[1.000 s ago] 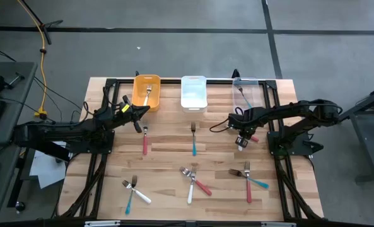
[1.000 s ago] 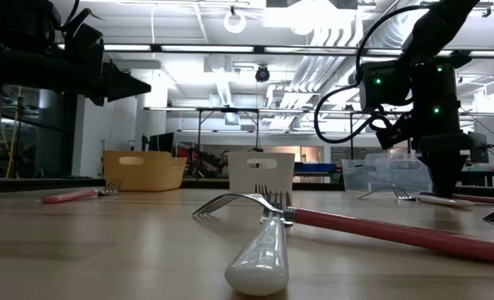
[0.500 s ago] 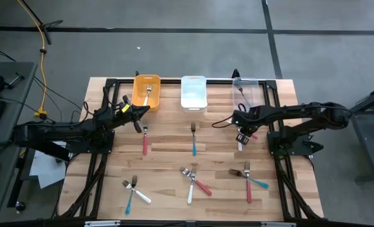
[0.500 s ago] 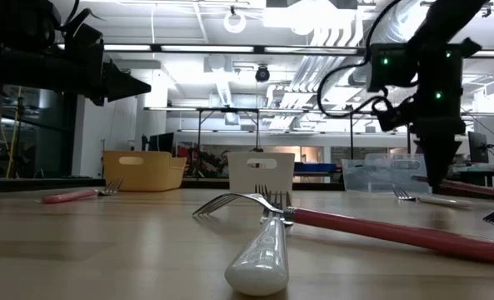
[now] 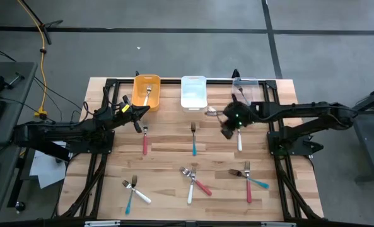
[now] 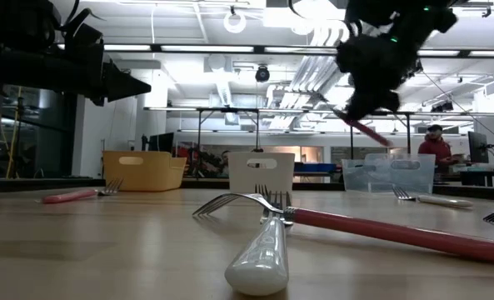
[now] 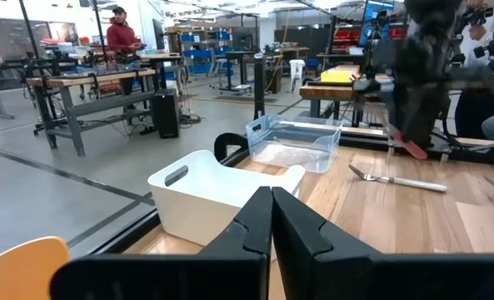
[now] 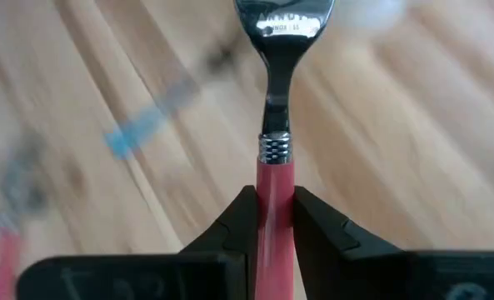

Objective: Sort silverware by color (type)
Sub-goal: Put the top right pink fork into the white bin

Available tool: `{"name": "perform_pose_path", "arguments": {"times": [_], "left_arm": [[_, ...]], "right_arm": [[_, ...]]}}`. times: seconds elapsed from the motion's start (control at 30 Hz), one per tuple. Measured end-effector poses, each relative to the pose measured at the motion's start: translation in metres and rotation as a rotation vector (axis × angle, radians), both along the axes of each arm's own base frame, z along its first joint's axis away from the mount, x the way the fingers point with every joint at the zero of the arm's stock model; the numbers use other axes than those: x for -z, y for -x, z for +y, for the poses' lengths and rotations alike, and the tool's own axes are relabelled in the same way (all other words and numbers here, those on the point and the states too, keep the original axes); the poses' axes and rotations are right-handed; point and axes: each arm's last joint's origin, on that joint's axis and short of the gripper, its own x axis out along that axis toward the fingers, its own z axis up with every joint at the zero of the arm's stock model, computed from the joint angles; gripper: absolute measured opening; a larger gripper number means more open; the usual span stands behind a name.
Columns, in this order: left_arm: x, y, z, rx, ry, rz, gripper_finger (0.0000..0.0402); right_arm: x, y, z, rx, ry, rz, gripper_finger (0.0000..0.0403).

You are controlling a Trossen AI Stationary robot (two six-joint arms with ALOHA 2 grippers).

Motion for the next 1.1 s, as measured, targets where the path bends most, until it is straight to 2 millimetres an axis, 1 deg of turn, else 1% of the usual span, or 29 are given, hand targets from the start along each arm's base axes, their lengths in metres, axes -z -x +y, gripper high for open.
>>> {"name": "perform_pose_path", "arguments": {"times": [0.07,0.17,0.27,0.43,0.53,0.63,0.73,0.83,1.0,1.1], "left_arm": [[0.0,0.0,0.0,0.0,0.001,0.0,0.0001],[0.0,0.0,0.0,0.0,0.002,-0.002,0.0001],[0.0,0.0,0.0,0.0,0.009,-0.006,0.0001],[0.0,0.0,0.0,0.004,0.016,-0.009,0.0001],[0.0,0.0,0.0,0.007,0.016,-0.009,0.0001],[0.0,0.0,0.0,0.007,0.015,-0.01,0.0001],[0.0,0.0,0.0,0.007,0.008,-0.007,0.0001],[0.0,0.0,0.0,0.007,0.008,-0.006,0.0001],[0.0,0.0,0.0,0.007,0.007,-0.006,0.0001],[0.0,0.0,0.0,0.007,0.005,-0.005,0.0001]], "right_arm": [[-0.006,-0.008,-0.01,0.044,-0.004,-0.089,0.0048],[-0.011,-0.018,-0.027,0.086,-0.006,-0.14,0.0048],[-0.017,-0.031,-0.047,0.096,0.007,-0.14,0.0048],[-0.032,-0.061,-0.084,0.078,0.006,-0.137,0.0048],[-0.039,-0.08,-0.106,0.078,0.008,-0.101,0.0048],[-0.039,-0.095,-0.128,0.1,-0.008,-0.036,0.0048],[-0.031,-0.108,-0.149,0.124,-0.054,0.031,0.0048],[-0.016,-0.12,-0.165,0.139,-0.102,0.091,0.0048],[0.01,-0.138,-0.184,0.146,-0.147,0.144,0.0048],[0.022,-0.145,-0.191,0.144,-0.165,0.162,0.0048]]}}
